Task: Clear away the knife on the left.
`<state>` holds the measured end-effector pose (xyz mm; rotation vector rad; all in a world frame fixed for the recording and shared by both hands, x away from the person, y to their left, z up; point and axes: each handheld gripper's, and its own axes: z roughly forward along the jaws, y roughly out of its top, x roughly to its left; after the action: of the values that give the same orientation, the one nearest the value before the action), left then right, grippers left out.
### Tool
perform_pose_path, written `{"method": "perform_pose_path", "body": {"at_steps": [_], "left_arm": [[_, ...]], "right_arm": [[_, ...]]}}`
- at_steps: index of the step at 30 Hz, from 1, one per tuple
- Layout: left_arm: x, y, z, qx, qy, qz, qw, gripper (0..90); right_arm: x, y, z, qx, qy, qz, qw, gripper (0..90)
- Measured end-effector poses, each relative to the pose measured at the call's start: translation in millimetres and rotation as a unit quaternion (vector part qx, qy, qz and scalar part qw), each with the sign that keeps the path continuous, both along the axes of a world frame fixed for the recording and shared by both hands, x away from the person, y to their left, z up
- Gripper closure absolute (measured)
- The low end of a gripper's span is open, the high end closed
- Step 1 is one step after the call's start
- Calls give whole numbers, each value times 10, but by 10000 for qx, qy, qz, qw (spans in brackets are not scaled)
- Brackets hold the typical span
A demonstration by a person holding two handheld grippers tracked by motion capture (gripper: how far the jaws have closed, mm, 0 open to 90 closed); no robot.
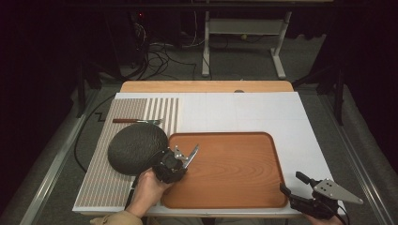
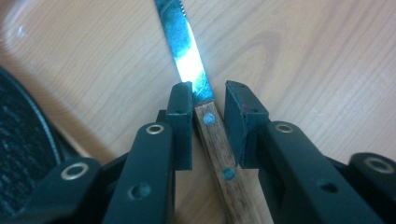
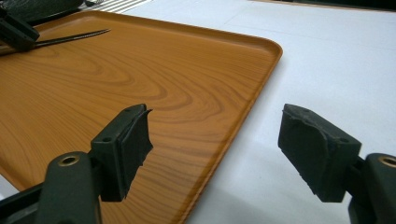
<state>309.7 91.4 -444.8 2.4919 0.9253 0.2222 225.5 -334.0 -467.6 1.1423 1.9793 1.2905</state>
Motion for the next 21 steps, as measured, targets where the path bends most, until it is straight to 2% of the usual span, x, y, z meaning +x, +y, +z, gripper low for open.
{"method": "perform_pose_path", "body": {"at_steps": [4,6,7,21], "left_arm": [[-4,20,4,41,59,113,9999,681],[24,43,4,112,-88,59,9999,679],[29,54,4,123,-92,73,9999,679],[98,176,3,129,-69,247,9996,668]], "right_arm": [[-5,1,1,-19,-6,-7,10000,256],[-5,3,-1,-20,18,-15,10000,256],[-5,3,-1,-20,18,-15,10000,256],[-4,2,0,-21,8,-9,10000,256]]}}
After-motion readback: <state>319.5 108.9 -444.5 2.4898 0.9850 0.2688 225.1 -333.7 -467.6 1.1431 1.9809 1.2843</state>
